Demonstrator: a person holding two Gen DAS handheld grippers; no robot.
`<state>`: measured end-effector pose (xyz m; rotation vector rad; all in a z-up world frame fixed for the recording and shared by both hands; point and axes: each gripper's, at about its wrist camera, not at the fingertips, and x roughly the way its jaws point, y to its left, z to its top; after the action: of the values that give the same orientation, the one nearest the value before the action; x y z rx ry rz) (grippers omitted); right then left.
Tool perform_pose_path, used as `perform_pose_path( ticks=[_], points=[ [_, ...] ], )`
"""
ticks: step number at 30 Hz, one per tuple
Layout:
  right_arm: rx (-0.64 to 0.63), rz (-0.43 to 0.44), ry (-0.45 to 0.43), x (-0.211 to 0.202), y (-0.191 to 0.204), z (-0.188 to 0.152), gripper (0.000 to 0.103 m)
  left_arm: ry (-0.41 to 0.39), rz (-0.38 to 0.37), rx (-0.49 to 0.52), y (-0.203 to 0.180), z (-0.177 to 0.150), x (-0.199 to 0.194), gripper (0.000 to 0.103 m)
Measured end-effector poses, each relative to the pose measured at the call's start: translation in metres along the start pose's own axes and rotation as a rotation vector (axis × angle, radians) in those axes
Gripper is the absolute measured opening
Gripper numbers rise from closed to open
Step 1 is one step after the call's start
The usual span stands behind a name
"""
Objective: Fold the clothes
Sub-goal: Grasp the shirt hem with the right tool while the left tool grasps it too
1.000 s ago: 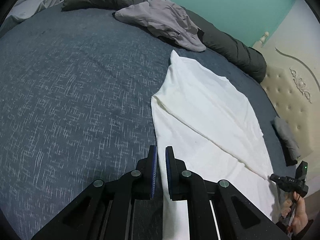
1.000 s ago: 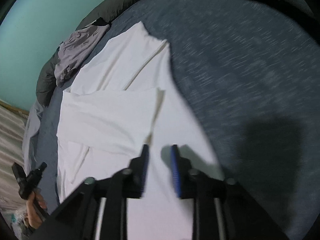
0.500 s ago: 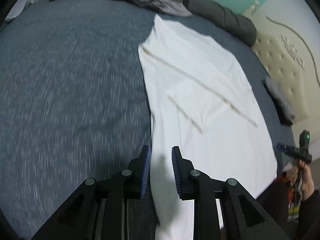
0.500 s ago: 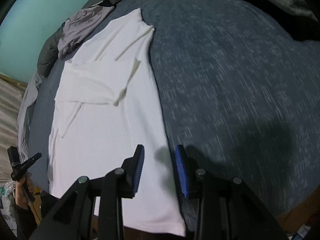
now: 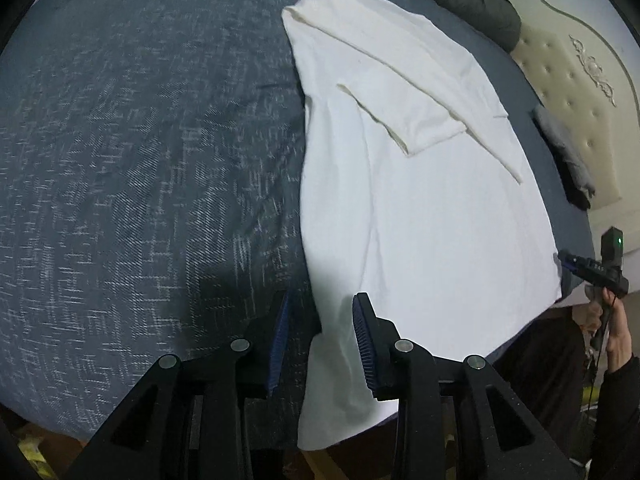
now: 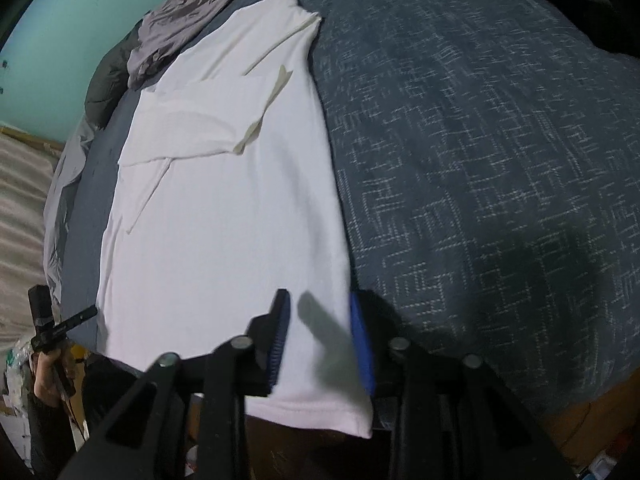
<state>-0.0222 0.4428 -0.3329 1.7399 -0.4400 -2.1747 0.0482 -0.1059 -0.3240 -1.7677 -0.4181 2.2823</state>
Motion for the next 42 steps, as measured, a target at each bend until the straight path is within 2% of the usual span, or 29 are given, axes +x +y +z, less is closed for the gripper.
perform_pose_path(
  ticks=[1, 4, 6, 9, 14, 22, 23, 24, 25, 26, 27, 33, 34, 35, 36, 37, 39, 42],
  points=[
    [-0.009, -0.004, 0.002, 0.001, 0.001, -0.001, 0.010, 0.002, 0.002, 0.001, 0.001, -0.001, 0.002, 0.034],
    [-0.021, -0.005, -0.017, -0.004, 0.003, -0.002, 0.003, 0.011, 0.001, 0.014, 0.001, -0.004, 0.005, 0.031],
    [-0.022, 0.001, -0.037, -0.010, 0.003, -0.002, 0.002, 0.011, -0.002, 0.024, 0.000, -0.007, 0.005, 0.011],
    [-0.047, -0.006, -0.069, -0.025, 0.004, -0.004, 0.002, -0.002, -0.002, 0.048, -0.003, -0.010, -0.004, 0.001],
    [-0.056, -0.022, -0.094, -0.037, 0.002, -0.009, 0.002, -0.006, -0.008, 0.055, -0.001, -0.019, -0.024, 0.001],
    [-0.015, -0.004, -0.062, -0.029, -0.005, -0.011, 0.004, 0.008, -0.034, 0.008, 0.011, -0.020, -0.020, 0.003],
    [-0.014, -0.003, -0.055, -0.029, -0.006, -0.012, 0.005, 0.018, -0.042, 0.007, 0.011, -0.021, -0.019, 0.011],
    [-0.013, -0.002, -0.048, -0.030, -0.006, -0.013, 0.012, 0.024, -0.049, 0.004, 0.013, -0.023, -0.019, 0.020],
    [-0.016, -0.005, -0.044, -0.030, -0.006, -0.014, 0.023, 0.027, -0.057, 0.001, 0.013, -0.024, -0.018, 0.025],
    [-0.020, -0.006, -0.038, -0.031, -0.007, -0.016, 0.030, 0.031, -0.066, -0.001, 0.013, -0.025, -0.018, 0.029],
    [-0.023, -0.007, -0.033, -0.031, -0.008, -0.018, 0.034, 0.035, -0.074, 0.002, 0.013, -0.026, -0.017, 0.030],
    [-0.047, -0.008, -0.019, -0.031, -0.008, -0.027, 0.034, 0.081, -0.051, 0.059, 0.000, -0.032, -0.001, 0.029],
    [-0.051, -0.008, -0.018, -0.031, -0.008, -0.028, 0.030, 0.083, -0.048, 0.067, -0.002, -0.033, 0.001, 0.029],
    [-0.055, -0.007, -0.017, -0.030, -0.008, -0.029, 0.024, 0.082, -0.044, 0.074, -0.003, -0.033, 0.001, 0.024],
    [-0.059, -0.007, -0.016, -0.030, -0.008, -0.030, 0.011, 0.080, -0.043, 0.076, -0.003, -0.034, 0.001, 0.016],
    [-0.063, -0.006, -0.015, -0.030, -0.007, -0.031, 0.005, 0.076, -0.044, 0.075, -0.003, -0.034, 0.000, 0.013],
    [-0.071, -0.005, -0.014, -0.030, -0.007, -0.033, 0.002, 0.068, -0.051, 0.073, -0.002, -0.034, -0.005, 0.005],
    [-0.098, -0.006, -0.027, -0.039, -0.003, -0.035, 0.002, 0.049, -0.061, 0.091, -0.005, -0.038, -0.018, 0.004]
  ],
)
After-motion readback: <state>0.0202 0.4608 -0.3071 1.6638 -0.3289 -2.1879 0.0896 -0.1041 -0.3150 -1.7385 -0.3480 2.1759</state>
